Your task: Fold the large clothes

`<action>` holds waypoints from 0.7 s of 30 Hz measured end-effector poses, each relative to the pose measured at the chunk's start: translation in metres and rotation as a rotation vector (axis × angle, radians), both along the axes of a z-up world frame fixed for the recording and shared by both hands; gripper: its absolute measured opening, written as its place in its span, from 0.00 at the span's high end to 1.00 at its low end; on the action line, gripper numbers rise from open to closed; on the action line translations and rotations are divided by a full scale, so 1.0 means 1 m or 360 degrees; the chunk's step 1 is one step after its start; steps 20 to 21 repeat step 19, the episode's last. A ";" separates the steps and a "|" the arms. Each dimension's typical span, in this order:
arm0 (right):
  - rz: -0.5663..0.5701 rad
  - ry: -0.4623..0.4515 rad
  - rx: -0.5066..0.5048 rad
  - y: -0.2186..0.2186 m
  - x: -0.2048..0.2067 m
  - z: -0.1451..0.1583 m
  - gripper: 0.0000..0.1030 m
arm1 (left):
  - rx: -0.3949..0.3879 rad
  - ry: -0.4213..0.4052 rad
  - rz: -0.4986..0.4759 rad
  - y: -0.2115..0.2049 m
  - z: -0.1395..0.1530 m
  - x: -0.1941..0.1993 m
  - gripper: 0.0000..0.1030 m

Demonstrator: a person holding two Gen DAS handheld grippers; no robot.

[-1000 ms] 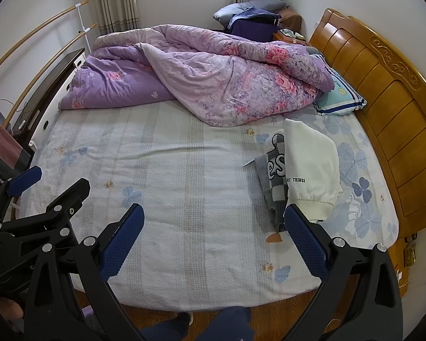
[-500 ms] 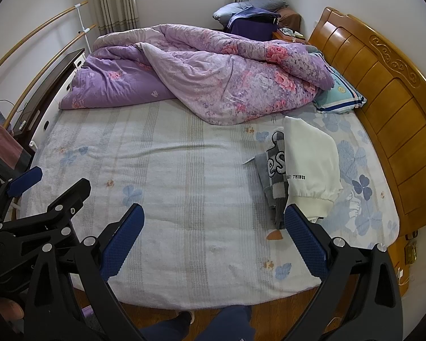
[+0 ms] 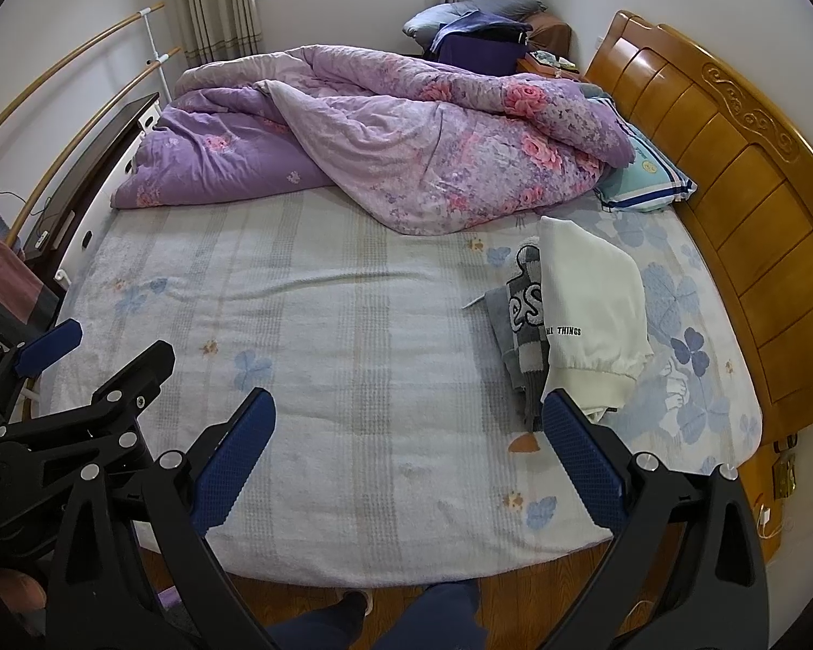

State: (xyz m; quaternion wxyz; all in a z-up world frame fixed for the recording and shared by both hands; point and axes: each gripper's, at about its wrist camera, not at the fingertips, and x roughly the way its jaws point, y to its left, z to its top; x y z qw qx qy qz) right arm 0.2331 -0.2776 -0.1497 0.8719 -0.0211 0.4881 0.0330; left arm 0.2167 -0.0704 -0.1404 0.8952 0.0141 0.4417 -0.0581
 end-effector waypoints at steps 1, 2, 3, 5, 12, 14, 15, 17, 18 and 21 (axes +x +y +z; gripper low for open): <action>-0.0004 -0.0001 -0.0001 0.000 -0.002 0.001 0.07 | 0.0000 0.0002 0.0002 0.000 -0.001 -0.001 0.10; -0.0001 -0.0003 -0.0002 0.001 -0.001 0.001 0.08 | -0.0003 0.0003 0.0001 0.000 0.000 0.001 0.10; 0.0000 -0.0001 -0.0003 0.001 -0.001 0.001 0.08 | -0.0001 0.0005 0.0004 0.001 -0.001 -0.001 0.10; 0.0002 0.0005 -0.0002 0.000 -0.004 0.000 0.07 | -0.0002 0.0009 0.0015 0.001 -0.003 -0.006 0.10; 0.0057 0.0007 0.0001 -0.010 -0.005 -0.002 0.07 | -0.0013 0.0025 0.0066 -0.004 -0.005 -0.007 0.10; 0.0090 0.0010 0.0012 -0.014 0.002 -0.003 0.07 | 0.0003 0.0024 0.0089 -0.007 -0.003 -0.003 0.10; 0.0108 0.0010 0.0025 -0.017 0.002 -0.004 0.07 | 0.0012 0.0021 0.0109 -0.008 -0.003 -0.003 0.10; 0.0144 0.0016 0.0041 -0.019 0.012 -0.004 0.08 | 0.0038 0.0018 0.0131 -0.010 -0.001 -0.002 0.10; 0.0159 0.0020 0.0048 -0.020 0.015 -0.005 0.08 | 0.0051 0.0014 0.0147 -0.011 -0.001 -0.001 0.10; 0.0179 0.0017 0.0057 -0.022 0.018 -0.006 0.08 | 0.0062 0.0008 0.0163 -0.012 -0.001 0.000 0.10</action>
